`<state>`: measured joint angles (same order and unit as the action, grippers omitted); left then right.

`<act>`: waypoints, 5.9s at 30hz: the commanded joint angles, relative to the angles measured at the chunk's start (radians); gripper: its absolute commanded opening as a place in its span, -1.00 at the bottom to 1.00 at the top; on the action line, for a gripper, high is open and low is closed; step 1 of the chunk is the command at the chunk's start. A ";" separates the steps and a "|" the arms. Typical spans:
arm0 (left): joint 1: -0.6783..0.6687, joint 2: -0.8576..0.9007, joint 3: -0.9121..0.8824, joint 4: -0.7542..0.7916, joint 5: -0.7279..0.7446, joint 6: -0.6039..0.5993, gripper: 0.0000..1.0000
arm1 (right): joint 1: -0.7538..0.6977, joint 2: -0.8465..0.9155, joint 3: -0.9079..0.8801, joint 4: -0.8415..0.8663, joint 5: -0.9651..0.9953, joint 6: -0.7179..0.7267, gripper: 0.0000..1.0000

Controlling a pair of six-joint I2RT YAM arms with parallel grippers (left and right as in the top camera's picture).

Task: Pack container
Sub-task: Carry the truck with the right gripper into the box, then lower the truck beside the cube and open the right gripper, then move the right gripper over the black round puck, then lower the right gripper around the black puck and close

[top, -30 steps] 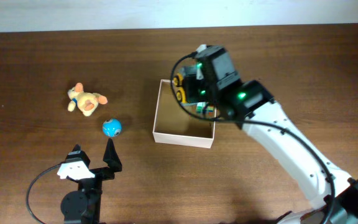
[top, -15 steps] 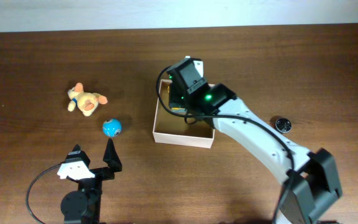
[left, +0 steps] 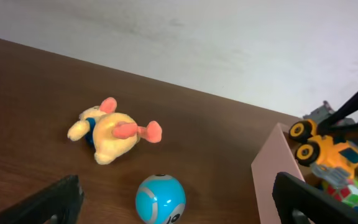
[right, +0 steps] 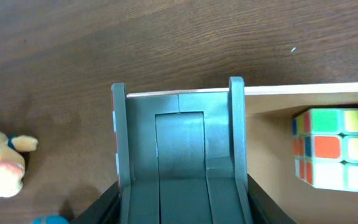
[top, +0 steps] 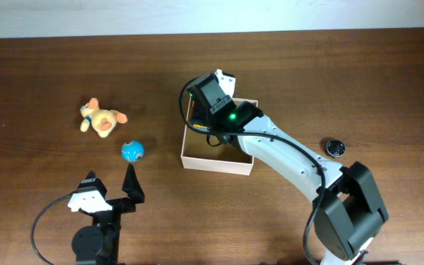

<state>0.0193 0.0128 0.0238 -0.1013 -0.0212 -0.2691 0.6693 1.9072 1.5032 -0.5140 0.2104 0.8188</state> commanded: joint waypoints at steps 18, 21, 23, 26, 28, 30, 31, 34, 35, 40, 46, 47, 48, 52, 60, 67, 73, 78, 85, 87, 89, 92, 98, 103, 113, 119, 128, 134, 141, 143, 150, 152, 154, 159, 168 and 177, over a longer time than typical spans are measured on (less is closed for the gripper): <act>0.005 -0.008 -0.006 0.003 0.014 0.016 0.99 | 0.012 0.116 0.023 0.045 0.037 0.087 -0.18; 0.005 -0.008 -0.006 0.003 0.014 0.016 0.98 | 0.012 0.120 0.023 0.045 0.038 0.087 -0.18; 0.005 -0.008 -0.006 0.003 0.014 0.016 0.98 | 0.012 0.126 0.023 0.050 0.038 0.083 -0.18; 0.005 -0.008 -0.006 0.003 0.014 0.016 0.98 | 0.012 0.135 0.023 0.053 0.037 0.083 -0.17; 0.005 -0.008 -0.006 0.003 0.014 0.016 0.99 | 0.012 0.143 0.023 0.063 0.032 0.080 -0.17; 0.005 -0.008 -0.006 0.003 0.014 0.016 0.99 | 0.012 0.147 0.023 0.069 0.029 0.080 -0.15; 0.005 -0.008 -0.006 0.003 0.015 0.016 0.98 | 0.012 0.148 0.023 0.074 0.029 0.076 -0.08; 0.005 -0.008 -0.006 0.003 0.014 0.016 0.99 | 0.012 0.148 0.023 0.085 0.029 0.051 0.00; 0.005 -0.008 -0.006 0.003 0.014 0.016 0.98 | 0.012 0.148 0.023 0.089 0.027 0.045 0.04; 0.005 -0.008 -0.006 0.003 0.014 0.016 0.98 | 0.012 0.148 0.023 0.088 0.026 0.023 0.06; 0.005 -0.008 -0.006 0.003 0.014 0.016 0.98 | 0.012 0.142 0.023 0.090 -0.002 -0.019 0.06; 0.005 -0.008 -0.006 0.003 0.014 0.016 0.98 | 0.012 0.137 0.023 0.089 -0.016 -0.031 0.07; 0.005 -0.008 -0.006 0.003 0.014 0.016 0.99 | 0.012 0.129 0.023 0.087 -0.022 -0.039 0.06; 0.005 -0.008 -0.006 0.003 0.014 0.016 0.98 | 0.012 0.057 0.023 0.056 -0.026 -0.085 0.08; 0.005 -0.008 -0.006 0.003 0.014 0.016 0.98 | 0.010 -0.127 0.023 -0.065 0.031 -0.182 0.19; 0.005 -0.008 -0.006 0.003 0.014 0.016 0.98 | 0.009 -0.310 0.023 -0.198 0.122 -0.224 0.31; 0.005 -0.008 -0.006 0.003 0.014 0.016 0.98 | -0.051 -0.394 0.023 -0.427 0.169 -0.202 0.84; 0.005 -0.008 -0.006 0.003 0.014 0.016 0.99 | -0.174 -0.397 0.023 -0.666 0.168 -0.094 0.98; 0.005 -0.008 -0.006 0.003 0.014 0.016 0.98 | -0.315 -0.397 0.018 -0.776 0.169 -0.105 0.98; 0.005 -0.008 -0.006 0.003 0.014 0.016 0.98 | -0.359 -0.397 0.005 -0.781 0.172 -0.105 0.98; 0.005 -0.008 -0.006 0.003 0.014 0.016 0.98 | -0.406 -0.397 -0.023 -0.772 0.173 -0.105 0.98; 0.005 -0.008 -0.006 0.003 0.014 0.016 0.98 | -0.473 -0.397 -0.096 -0.713 0.171 -0.125 0.98; 0.005 -0.008 -0.006 0.003 0.014 0.016 0.98 | -0.536 -0.397 -0.293 -0.495 0.157 -0.225 0.98; 0.005 -0.008 -0.006 0.003 0.014 0.016 0.99 | -0.540 -0.397 -0.481 -0.269 0.141 -0.288 0.98; 0.005 -0.008 -0.006 0.003 0.014 0.016 0.98 | -0.612 -0.396 -0.644 -0.087 0.135 -0.261 0.98; 0.005 -0.008 -0.006 0.003 0.015 0.016 0.98 | -0.710 -0.396 -0.649 -0.089 0.208 -0.275 0.98; 0.005 -0.008 -0.006 0.003 0.014 0.016 0.98 | -0.784 -0.393 -0.666 0.013 -0.029 -0.546 0.98; 0.005 -0.008 -0.006 0.003 0.014 0.016 0.98 | -0.814 -0.348 -0.668 0.062 -0.106 -0.644 0.98; 0.005 -0.008 -0.006 0.003 0.014 0.016 0.98 | -0.827 -0.282 -0.668 0.105 -0.133 -0.678 0.98; 0.005 -0.008 -0.006 0.003 0.014 0.016 0.98 | -0.827 -0.275 -0.668 0.112 -0.132 -0.681 0.98; 0.005 -0.008 -0.006 0.003 0.014 0.016 0.98 | -0.828 -0.260 -0.668 0.153 -0.132 -0.681 0.81; 0.005 -0.008 -0.006 0.003 0.014 0.016 0.99 | -0.828 -0.255 -0.668 0.164 -0.132 -0.684 0.75; 0.005 -0.008 -0.006 0.003 0.014 0.016 0.99 | -0.828 -0.248 -0.668 0.176 -0.132 -0.684 0.74; 0.005 -0.008 -0.006 0.003 0.015 0.016 0.98 | -0.828 -0.214 -0.668 0.202 -0.132 -0.684 0.72; 0.005 -0.008 -0.006 0.003 0.014 0.016 0.98 | -0.839 -0.177 -0.668 0.248 -0.132 -0.691 0.68; 0.005 -0.008 -0.006 0.003 0.014 0.016 0.98 | -0.907 -0.177 -0.668 0.243 -0.144 -0.692 0.31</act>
<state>0.0193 0.0128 0.0238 -0.1013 -0.0212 -0.2691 -0.2123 1.7206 0.8448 -0.2684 0.0814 0.1287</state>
